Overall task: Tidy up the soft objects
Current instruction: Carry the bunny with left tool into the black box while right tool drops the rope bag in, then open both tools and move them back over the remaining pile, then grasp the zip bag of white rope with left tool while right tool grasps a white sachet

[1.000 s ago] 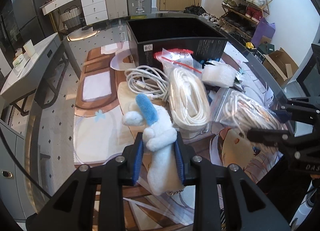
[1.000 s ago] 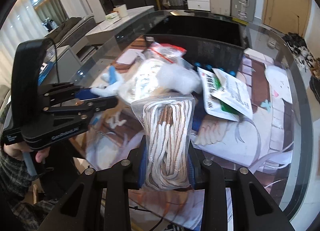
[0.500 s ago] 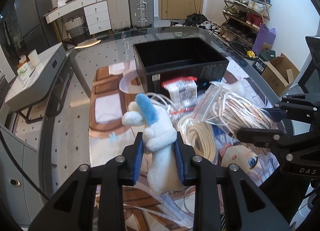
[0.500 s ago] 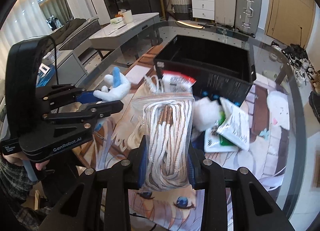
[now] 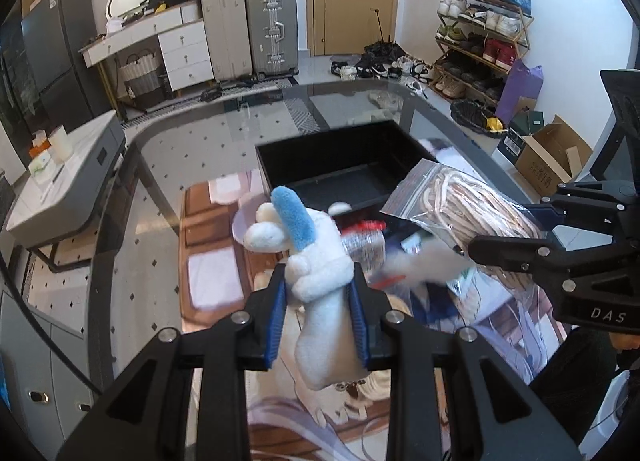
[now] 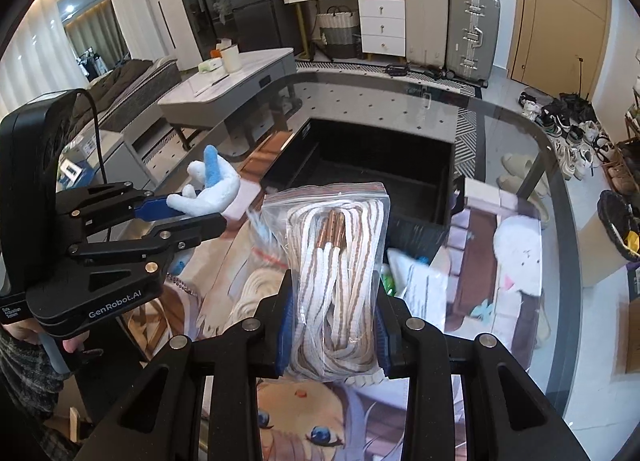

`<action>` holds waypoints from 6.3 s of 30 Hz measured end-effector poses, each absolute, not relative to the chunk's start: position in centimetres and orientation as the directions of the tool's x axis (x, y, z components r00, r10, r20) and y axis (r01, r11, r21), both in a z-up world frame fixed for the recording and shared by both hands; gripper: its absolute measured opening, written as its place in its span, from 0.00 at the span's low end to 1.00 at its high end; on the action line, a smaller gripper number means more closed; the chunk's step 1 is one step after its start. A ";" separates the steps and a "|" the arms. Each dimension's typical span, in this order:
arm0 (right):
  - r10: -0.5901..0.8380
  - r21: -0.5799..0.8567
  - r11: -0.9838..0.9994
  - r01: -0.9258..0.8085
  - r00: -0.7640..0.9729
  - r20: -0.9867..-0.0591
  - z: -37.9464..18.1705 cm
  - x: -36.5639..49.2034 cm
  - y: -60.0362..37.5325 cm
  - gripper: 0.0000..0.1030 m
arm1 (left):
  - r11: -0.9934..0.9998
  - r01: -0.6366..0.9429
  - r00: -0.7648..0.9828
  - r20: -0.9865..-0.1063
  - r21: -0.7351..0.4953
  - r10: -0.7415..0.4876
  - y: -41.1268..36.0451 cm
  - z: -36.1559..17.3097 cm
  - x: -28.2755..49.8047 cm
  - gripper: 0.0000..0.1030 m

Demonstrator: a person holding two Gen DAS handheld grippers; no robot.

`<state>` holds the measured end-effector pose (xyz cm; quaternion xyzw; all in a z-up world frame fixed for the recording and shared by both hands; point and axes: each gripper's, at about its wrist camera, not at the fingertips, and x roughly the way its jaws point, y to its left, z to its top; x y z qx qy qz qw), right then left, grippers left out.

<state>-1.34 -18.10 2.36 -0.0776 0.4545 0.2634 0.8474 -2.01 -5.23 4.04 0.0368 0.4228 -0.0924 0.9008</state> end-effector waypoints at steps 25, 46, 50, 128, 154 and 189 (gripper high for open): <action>0.384 0.123 0.860 -0.496 0.468 -0.796 4.3 5.5 -16.7 0.31 | 0.973 0.231 0.630 -0.761 -0.006 -0.154 -5.9 5.8 5.4 0.26; 0.380 0.157 0.864 -0.479 0.415 -0.827 1.3 10.3 -15.5 0.31 | 0.975 0.218 0.574 -0.804 -0.036 -0.157 -6.8 3.0 10.5 0.26; 0.373 0.161 0.865 -0.475 0.395 -0.839 0.5 11.2 -15.1 0.31 | 0.976 0.215 0.553 -0.818 -0.042 -0.157 -6.9 2.0 11.3 0.26; 0.411 0.267 0.888 -0.374 0.385 -0.826 0.2 3.4 -21.8 1.00 | 0.979 0.187 0.562 -0.808 -0.085 -0.177 -3.3 3.3 1.0 1.00; 0.379 0.273 0.896 -0.350 0.281 -0.882 -5.7 3.3 -22.5 1.00 | 0.956 0.258 0.451 -0.858 -0.138 -0.246 -6.3 -2.2 -2.0 1.00; 0.363 0.273 0.905 -0.326 0.259 -0.895 -7.9 5.4 -22.4 0.63 | 0.966 0.257 0.446 -0.884 -0.026 -0.142 -10.6 -6.7 -2.2 0.99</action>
